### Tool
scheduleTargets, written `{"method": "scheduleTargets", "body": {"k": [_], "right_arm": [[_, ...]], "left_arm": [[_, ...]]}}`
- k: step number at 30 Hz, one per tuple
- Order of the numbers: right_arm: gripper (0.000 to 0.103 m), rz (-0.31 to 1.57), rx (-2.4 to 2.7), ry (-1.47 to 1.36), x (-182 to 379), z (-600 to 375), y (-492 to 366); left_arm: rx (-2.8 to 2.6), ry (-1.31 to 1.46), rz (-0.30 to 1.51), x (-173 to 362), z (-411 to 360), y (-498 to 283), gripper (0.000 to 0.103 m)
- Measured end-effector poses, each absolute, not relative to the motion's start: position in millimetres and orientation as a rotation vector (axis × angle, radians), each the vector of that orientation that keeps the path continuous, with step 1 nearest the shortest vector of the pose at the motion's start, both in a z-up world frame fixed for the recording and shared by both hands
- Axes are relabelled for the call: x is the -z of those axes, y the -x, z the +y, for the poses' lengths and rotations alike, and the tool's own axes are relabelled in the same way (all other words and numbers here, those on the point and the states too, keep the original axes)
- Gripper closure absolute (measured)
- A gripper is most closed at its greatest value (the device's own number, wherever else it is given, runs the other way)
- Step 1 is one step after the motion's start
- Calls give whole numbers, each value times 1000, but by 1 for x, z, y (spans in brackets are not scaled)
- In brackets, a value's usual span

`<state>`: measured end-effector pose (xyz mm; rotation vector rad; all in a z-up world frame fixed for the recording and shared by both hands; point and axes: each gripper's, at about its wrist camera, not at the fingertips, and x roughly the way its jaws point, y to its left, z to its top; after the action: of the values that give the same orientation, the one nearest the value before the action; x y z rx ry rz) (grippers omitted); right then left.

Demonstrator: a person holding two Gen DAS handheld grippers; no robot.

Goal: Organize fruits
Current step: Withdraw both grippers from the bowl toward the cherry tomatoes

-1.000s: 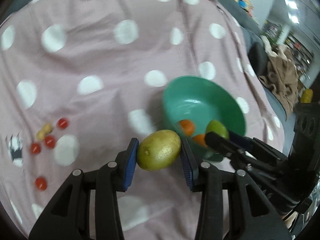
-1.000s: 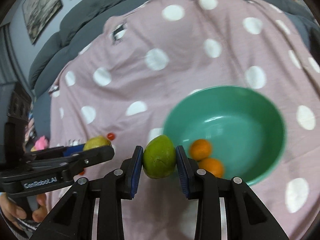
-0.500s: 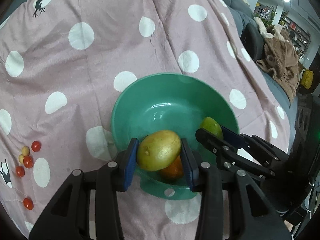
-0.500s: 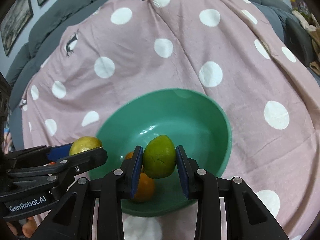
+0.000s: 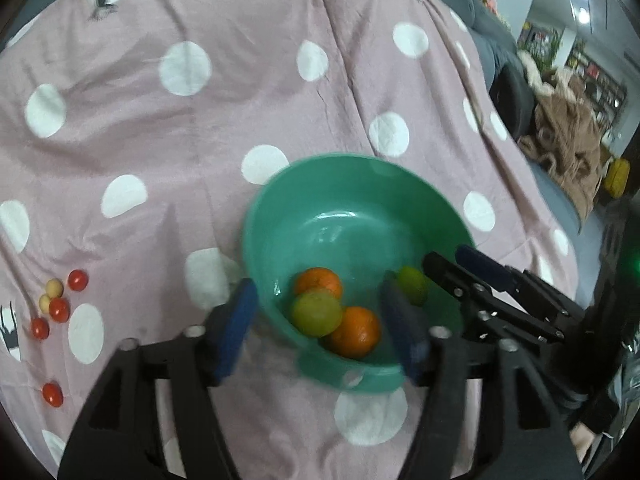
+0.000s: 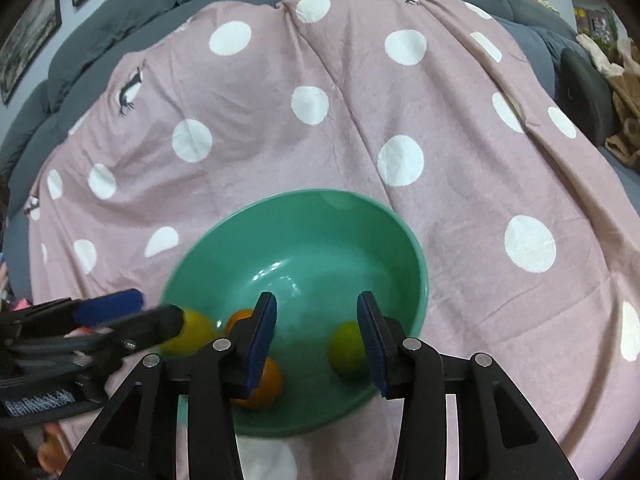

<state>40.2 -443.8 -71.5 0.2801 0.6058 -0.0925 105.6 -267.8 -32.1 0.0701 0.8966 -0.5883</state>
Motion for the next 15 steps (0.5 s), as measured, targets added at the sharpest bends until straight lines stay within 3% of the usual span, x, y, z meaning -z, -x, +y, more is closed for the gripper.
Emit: {"method": "scheduleTargets", "body": {"k": [8,15], "right_arm": [[60,573,-6,-356,69,-437,-9],[60,577,-156,-302,69,-391,2]], "left_arm": [[457,-12,899,44,-167,-74,30],[269,62,939,64,-58,-56,37]]}}
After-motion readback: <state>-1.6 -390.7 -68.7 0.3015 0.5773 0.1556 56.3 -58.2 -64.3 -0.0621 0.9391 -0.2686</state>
